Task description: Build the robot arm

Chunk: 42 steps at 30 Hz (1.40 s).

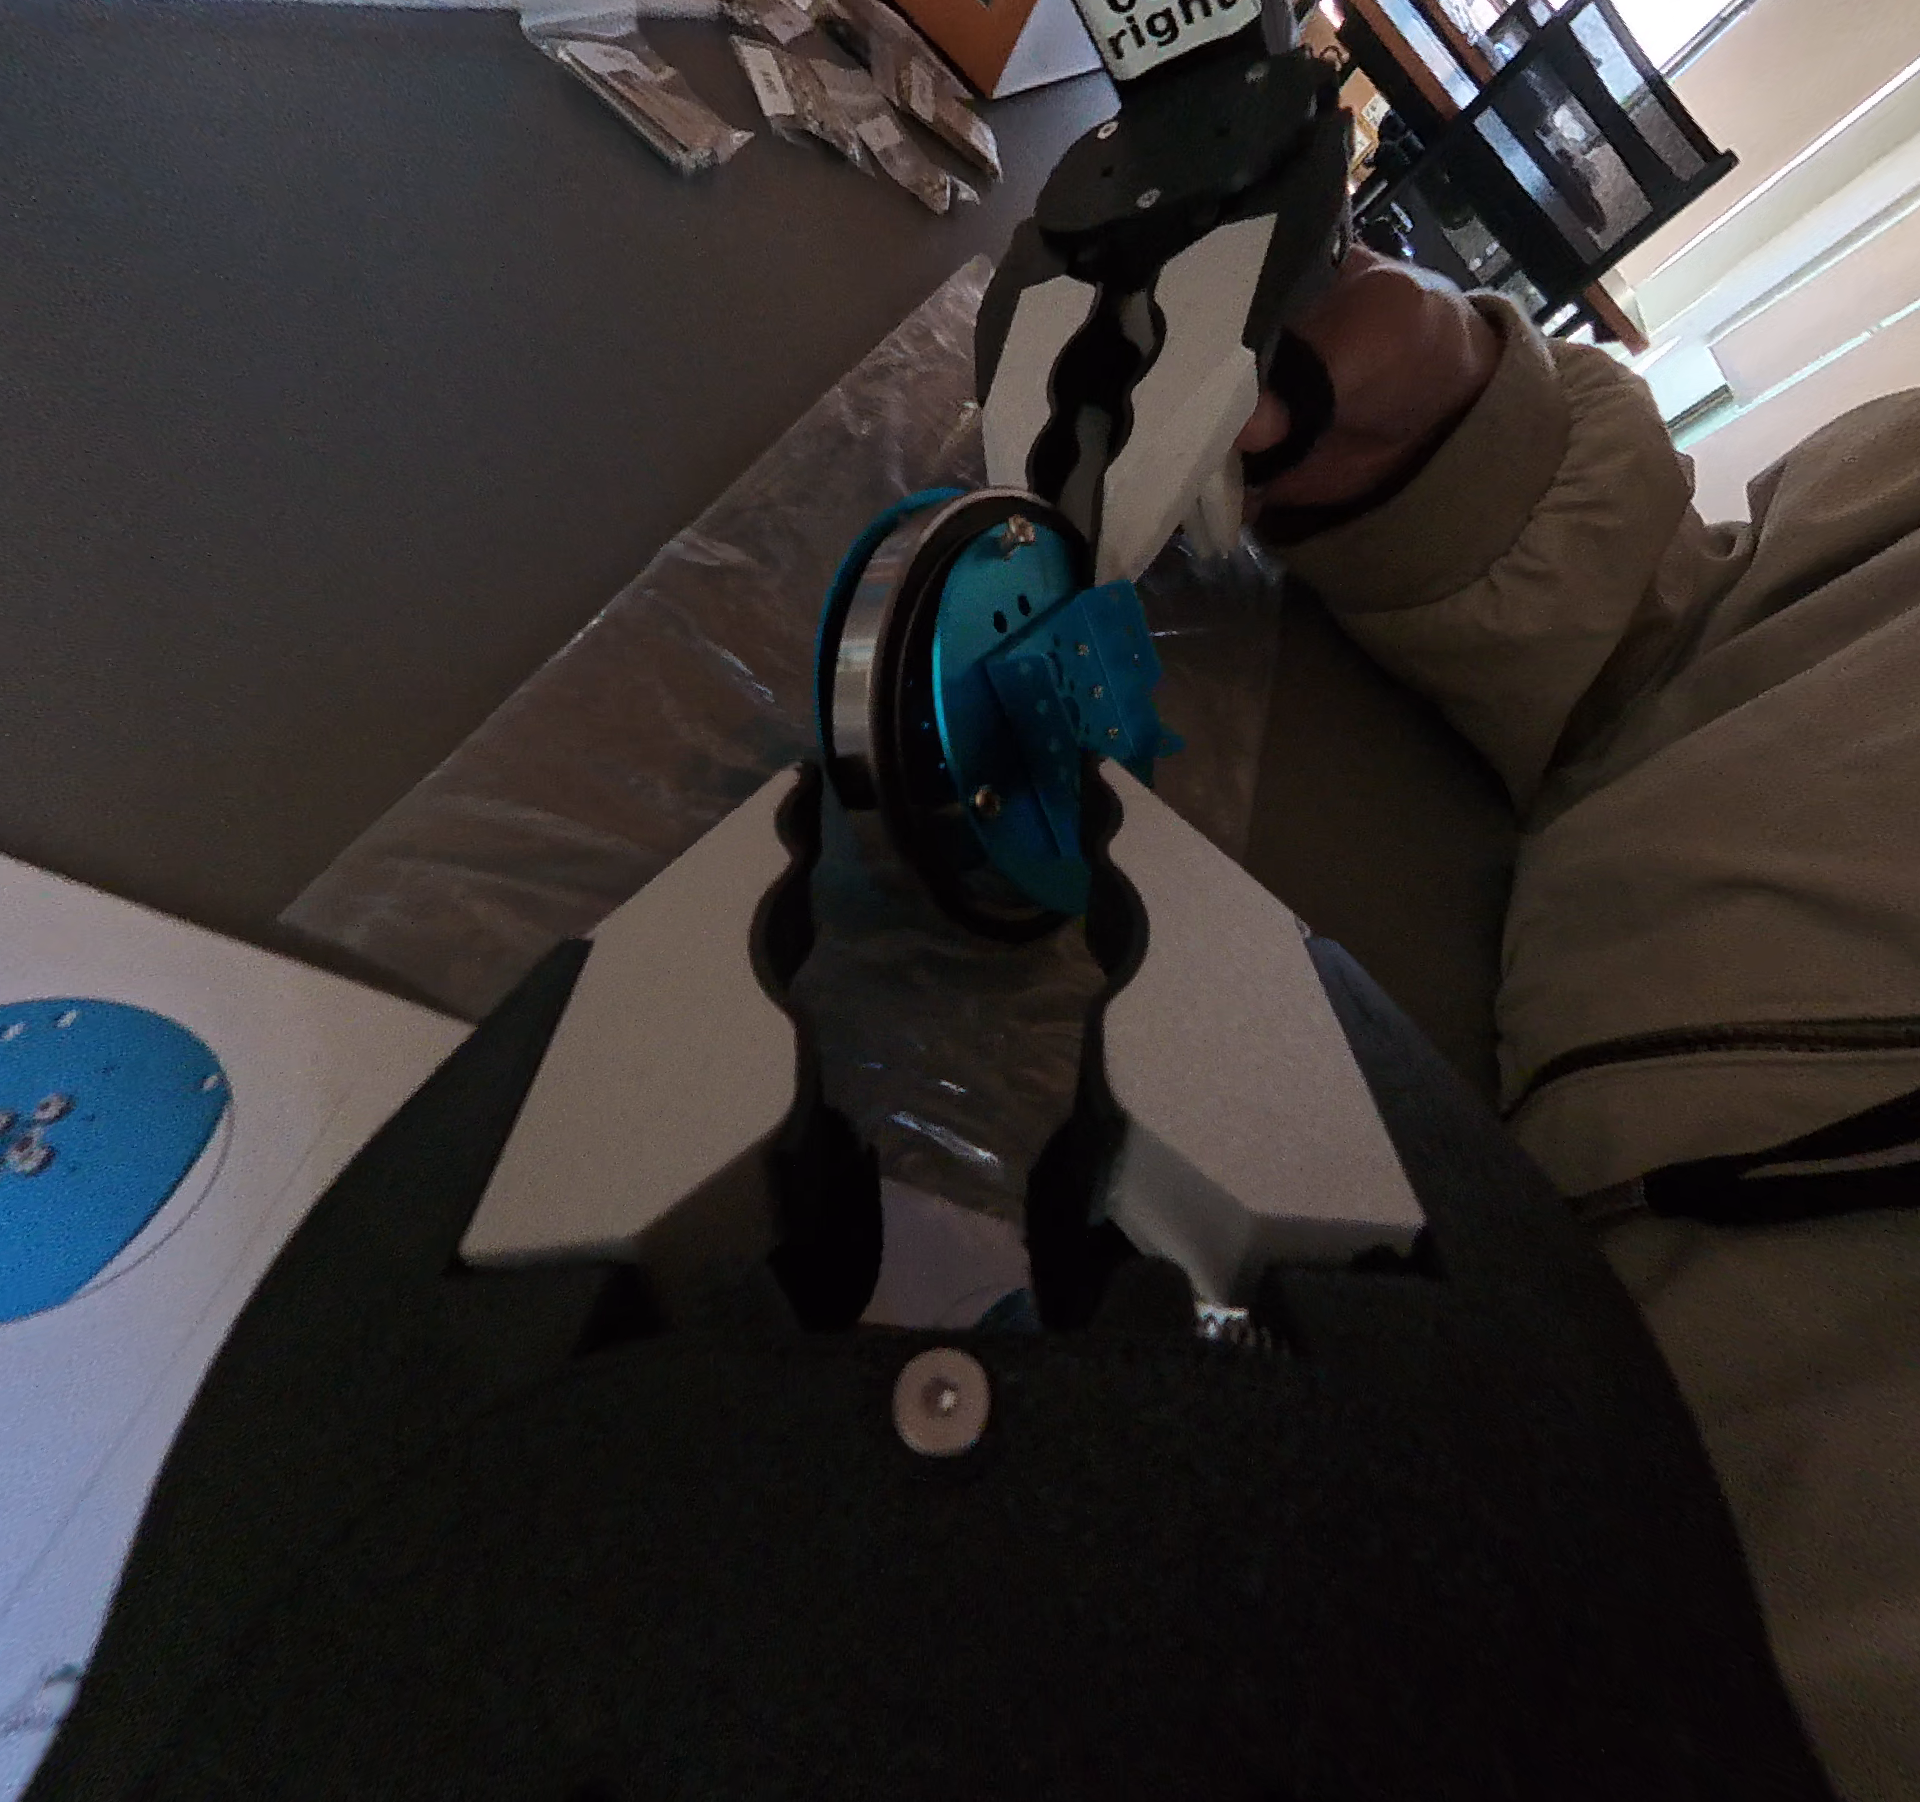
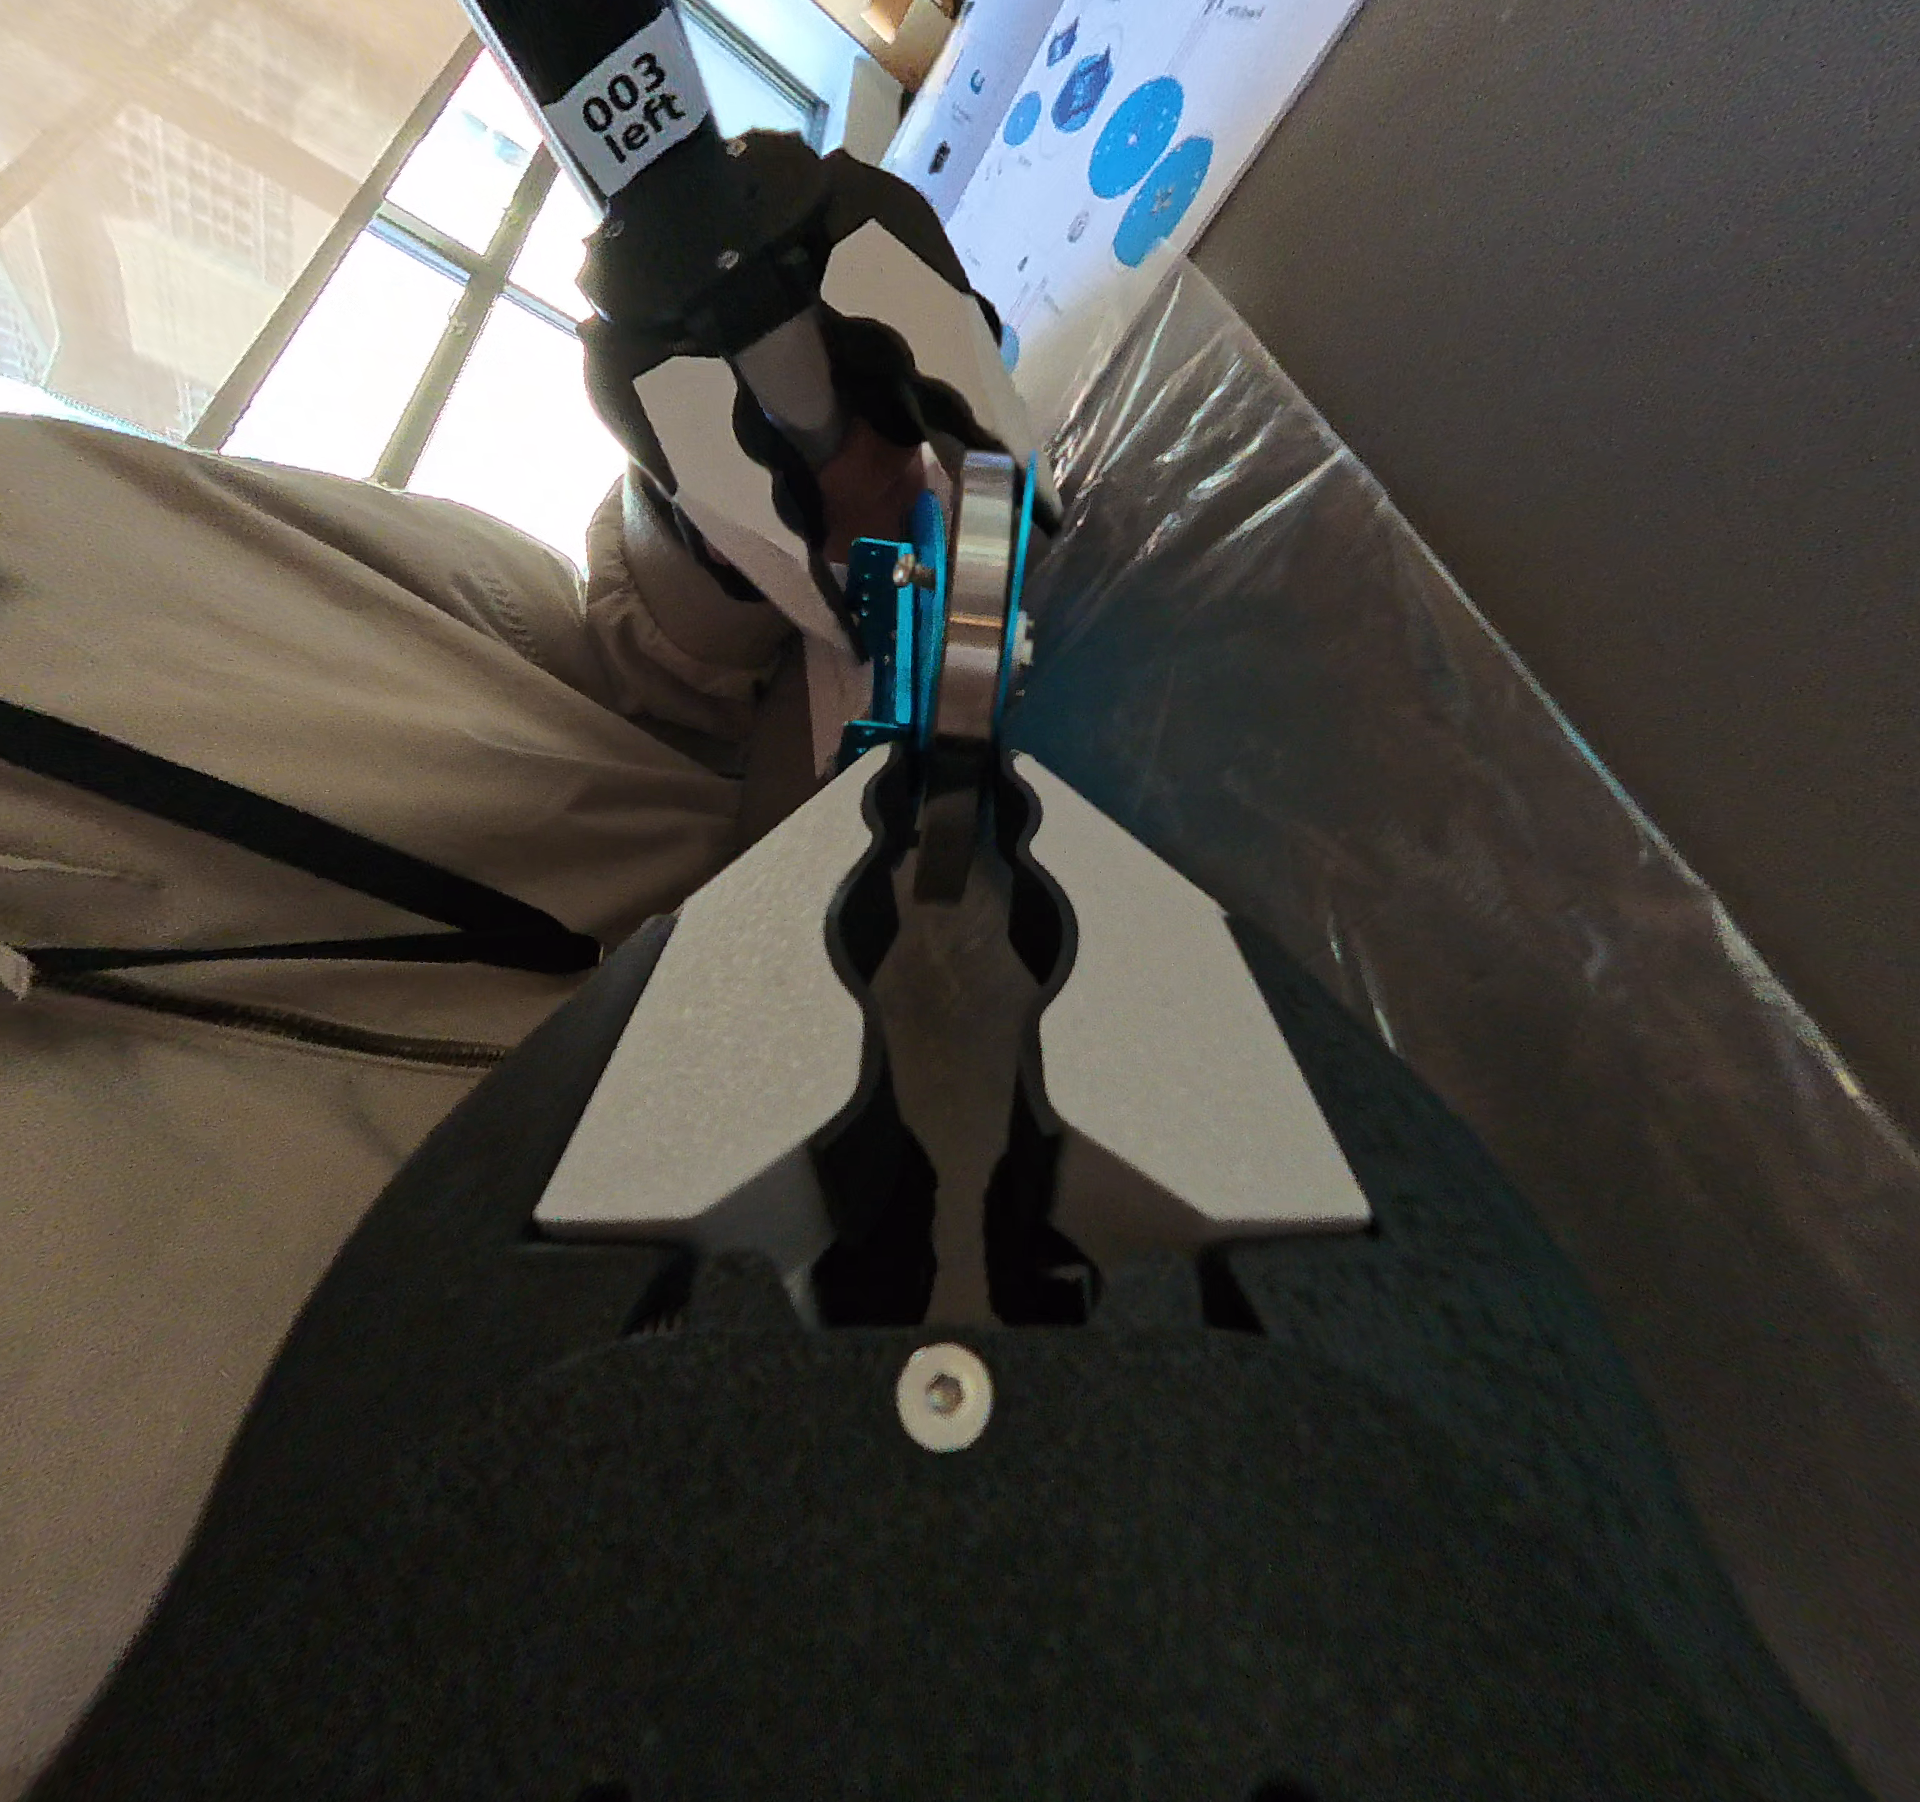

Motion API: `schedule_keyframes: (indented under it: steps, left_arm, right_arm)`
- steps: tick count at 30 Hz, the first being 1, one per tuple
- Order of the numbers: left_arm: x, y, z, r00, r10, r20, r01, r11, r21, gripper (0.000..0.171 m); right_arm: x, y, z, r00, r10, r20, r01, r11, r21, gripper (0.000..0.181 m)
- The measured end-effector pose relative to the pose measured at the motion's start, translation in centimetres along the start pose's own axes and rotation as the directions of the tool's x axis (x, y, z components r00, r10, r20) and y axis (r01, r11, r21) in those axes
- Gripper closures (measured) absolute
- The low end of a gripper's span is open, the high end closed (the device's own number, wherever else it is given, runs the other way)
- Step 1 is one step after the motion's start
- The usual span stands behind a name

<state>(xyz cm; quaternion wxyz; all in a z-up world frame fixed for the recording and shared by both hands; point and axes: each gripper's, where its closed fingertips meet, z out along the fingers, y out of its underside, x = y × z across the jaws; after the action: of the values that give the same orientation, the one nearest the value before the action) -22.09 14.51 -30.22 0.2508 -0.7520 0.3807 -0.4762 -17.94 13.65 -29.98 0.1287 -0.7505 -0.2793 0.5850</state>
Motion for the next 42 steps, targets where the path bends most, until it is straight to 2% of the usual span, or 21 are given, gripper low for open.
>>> schedule_keyframes:
  steps: [4,8,11,13,17,20,23,26,34,42]
  left_arm:
    - [-0.3,0.6,-0.4,0.999,-0.048,0.019,0.049,0.999,-0.017,0.122]
    - [0.0,1.2,-0.3,0.988,-0.157,0.003,0.157,0.987,-0.037,0.122]
    - [0.3,1.5,-0.1,0.969,-0.246,-0.015,0.245,0.969,-0.039,0.13]
    - [0.0,1.5,0.1,0.966,-0.259,0.009,0.259,0.966,-0.028,0.138]
    - [-0.3,1.1,0.0,0.972,-0.233,0.043,0.232,0.973,0.008,0.139]
    - [0.0,1.0,-0.1,0.982,-0.184,0.051,0.183,0.983,0.024,0.139]
    - [0.5,0.8,-0.3,0.995,-0.073,0.072,0.071,0.997,0.038,0.139]
    - [0.7,0.8,-0.5,0.996,-0.017,0.084,0.013,0.999,0.046,0.139]
    - [0.8,0.6,-0.7,0.996,0.025,0.087,-0.029,0.999,0.044,0.14]
    - [0.8,0.4,-0.6,0.996,0.034,0.088,-0.039,0.998,0.056,0.14]
  right_arm:
    - [0.3,0.2,-0.1,0.999,0.027,-0.025,-0.028,1.0,-0.011,0.167]
    - [0.4,0.1,-0.1,0.999,0.017,-0.028,-0.017,1.0,-0.005,0.166]
    - [0.8,-0.2,-0.1,0.998,0.02,-0.051,-0.02,1.0,0.011,0.166]
    - [1.5,-0.2,-0.2,0.994,0.011,-0.107,-0.01,1.0,0.009,0.162]
    - [2.1,-0.1,-0.2,0.981,-0.039,-0.189,0.039,0.999,-0.007,0.162]
    - [1.3,-0.2,-0.2,0.993,-0.02,-0.12,0.022,1.0,0.011,0.165]
    - [0.3,-0.1,-0.1,1.0,0.003,-0.03,-0.002,1.0,0.019,0.168]
    - [0.6,0.3,0.0,0.999,-0.003,-0.051,0.002,1.0,-0.015,0.166]
    - [1.4,0.7,0.1,0.99,-0.056,-0.127,0.05,0.997,-0.054,0.156]
    - [0.8,0.1,-1.2,0.99,-0.092,-0.108,0.09,0.996,-0.024,0.158]
